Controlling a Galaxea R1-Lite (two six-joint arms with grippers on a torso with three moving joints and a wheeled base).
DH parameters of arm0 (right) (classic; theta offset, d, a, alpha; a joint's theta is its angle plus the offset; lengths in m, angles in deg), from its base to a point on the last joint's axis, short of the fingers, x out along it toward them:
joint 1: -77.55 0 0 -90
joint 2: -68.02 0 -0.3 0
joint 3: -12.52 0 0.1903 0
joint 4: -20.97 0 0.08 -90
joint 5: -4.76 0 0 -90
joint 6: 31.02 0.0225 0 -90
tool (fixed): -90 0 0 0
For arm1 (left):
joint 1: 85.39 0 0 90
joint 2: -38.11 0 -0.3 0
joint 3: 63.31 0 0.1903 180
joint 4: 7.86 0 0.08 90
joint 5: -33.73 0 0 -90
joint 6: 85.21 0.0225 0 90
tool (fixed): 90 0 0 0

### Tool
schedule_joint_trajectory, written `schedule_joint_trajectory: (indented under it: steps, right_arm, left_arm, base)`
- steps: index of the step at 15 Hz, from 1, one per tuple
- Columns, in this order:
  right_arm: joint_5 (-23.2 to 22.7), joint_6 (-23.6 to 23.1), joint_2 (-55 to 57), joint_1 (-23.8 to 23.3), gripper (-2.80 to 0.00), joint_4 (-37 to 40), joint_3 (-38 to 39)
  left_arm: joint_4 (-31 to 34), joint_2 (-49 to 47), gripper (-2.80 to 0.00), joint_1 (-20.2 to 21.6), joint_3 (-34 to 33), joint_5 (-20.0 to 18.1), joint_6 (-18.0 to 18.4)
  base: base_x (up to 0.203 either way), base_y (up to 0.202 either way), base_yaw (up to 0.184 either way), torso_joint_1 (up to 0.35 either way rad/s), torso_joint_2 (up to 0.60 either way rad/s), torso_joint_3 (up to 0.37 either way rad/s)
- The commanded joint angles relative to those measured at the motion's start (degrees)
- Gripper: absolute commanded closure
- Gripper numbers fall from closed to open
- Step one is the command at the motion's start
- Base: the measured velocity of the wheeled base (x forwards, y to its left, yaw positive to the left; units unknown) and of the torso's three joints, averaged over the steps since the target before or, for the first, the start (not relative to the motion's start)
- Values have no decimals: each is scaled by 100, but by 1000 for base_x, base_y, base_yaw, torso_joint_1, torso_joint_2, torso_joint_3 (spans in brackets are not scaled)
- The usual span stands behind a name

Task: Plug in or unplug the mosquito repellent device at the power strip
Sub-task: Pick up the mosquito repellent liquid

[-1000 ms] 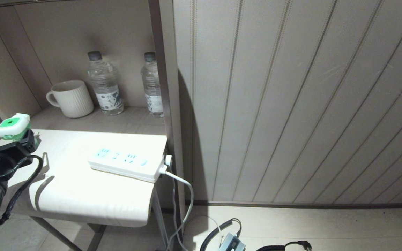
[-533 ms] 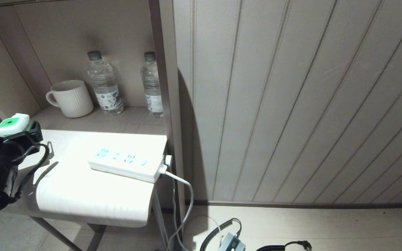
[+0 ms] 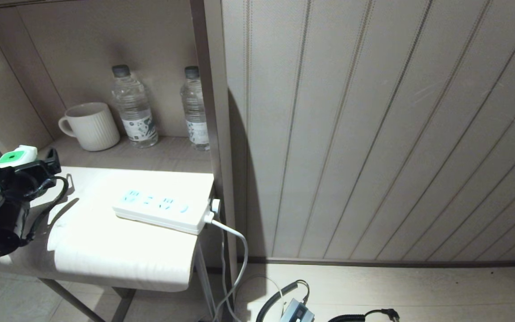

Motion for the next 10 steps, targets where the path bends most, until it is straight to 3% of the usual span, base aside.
schedule_joint_trajectory:
  steps: [1, 6, 7, 10]
  right_arm:
    - [2, 0, 0, 2, 0, 0, 0]
    - [2, 0, 0, 2, 0, 0, 0]
    - [2, 0, 0, 2, 0, 0, 0]
    - [2, 0, 0, 2, 0, 0, 0]
  left_arm:
    - [-48, -37, -280, 49, 36, 7, 1]
    - [-48, -74, -280, 51, 126, -3, 1]
    - [-48, -81, 0, 51, 144, -3, 1]
    - [-75, -128, 0, 51, 153, -3, 11]
  base:
    - [0, 0, 0, 0, 0, 0]
    - [0, 0, 0, 0, 0, 0]
    - [0, 0, 0, 0, 0, 0]
    - [0, 0, 0, 0, 0, 0]
